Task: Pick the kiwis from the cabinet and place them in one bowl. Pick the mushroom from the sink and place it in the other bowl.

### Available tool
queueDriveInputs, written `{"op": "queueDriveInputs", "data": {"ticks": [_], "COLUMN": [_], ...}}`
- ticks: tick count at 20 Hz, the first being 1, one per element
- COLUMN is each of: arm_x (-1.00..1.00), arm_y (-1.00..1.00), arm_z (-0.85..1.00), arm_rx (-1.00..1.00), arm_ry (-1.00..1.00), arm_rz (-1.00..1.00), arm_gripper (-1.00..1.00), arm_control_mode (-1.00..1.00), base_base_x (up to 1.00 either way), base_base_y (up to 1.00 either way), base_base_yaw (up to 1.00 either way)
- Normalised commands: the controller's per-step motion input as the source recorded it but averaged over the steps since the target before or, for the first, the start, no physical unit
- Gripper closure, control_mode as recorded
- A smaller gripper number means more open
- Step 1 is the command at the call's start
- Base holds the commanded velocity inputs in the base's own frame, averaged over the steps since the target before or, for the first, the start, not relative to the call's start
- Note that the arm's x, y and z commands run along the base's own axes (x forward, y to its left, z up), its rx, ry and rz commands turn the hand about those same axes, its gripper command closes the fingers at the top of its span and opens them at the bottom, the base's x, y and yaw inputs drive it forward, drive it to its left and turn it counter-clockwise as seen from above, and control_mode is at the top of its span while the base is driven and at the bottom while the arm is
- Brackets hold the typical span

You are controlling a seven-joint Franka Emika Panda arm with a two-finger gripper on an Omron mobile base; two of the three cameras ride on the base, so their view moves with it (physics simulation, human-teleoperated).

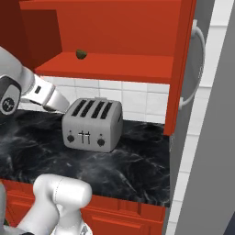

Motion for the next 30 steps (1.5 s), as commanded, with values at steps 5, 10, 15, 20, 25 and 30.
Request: {"op": "queueDriveInputs", "data": {"ticks": [5,10,15,20,25,30], "arm_x": [-0.54,-0.45,-0.18,0.00,-0.03,0.00], "arm_y": [0.12,0.01,0.04,0.00,0.00,0.00], "arm_z": [-0.49,-0.53,-0.32,0.00,-0.01,0.00], "arm_rx": [0.03,0.03,0.00,0.00,0.00,0.00], "arm_ry": [0.00,0.01,0.02,0.00,0.01,0.00], "arm_rz": [0.15,0.18,0.11,0.00,0.00,0.00], "arm_gripper": [1.00,1.00,1.00,1.00,1.00,1.00], "arm_control_mode": [-1.00,-1.00,-1.00,-1.00,1.00,1.00], "base_base_x": [0.00,0.00,0.00,0.00,-0.17,-0.52], "base_base_y": [0.00,0.00,0.00,0.00,0.00,0.00], "base_base_yaw": [0.00,0.00,0.00,0.00,0.00,0.00]}}
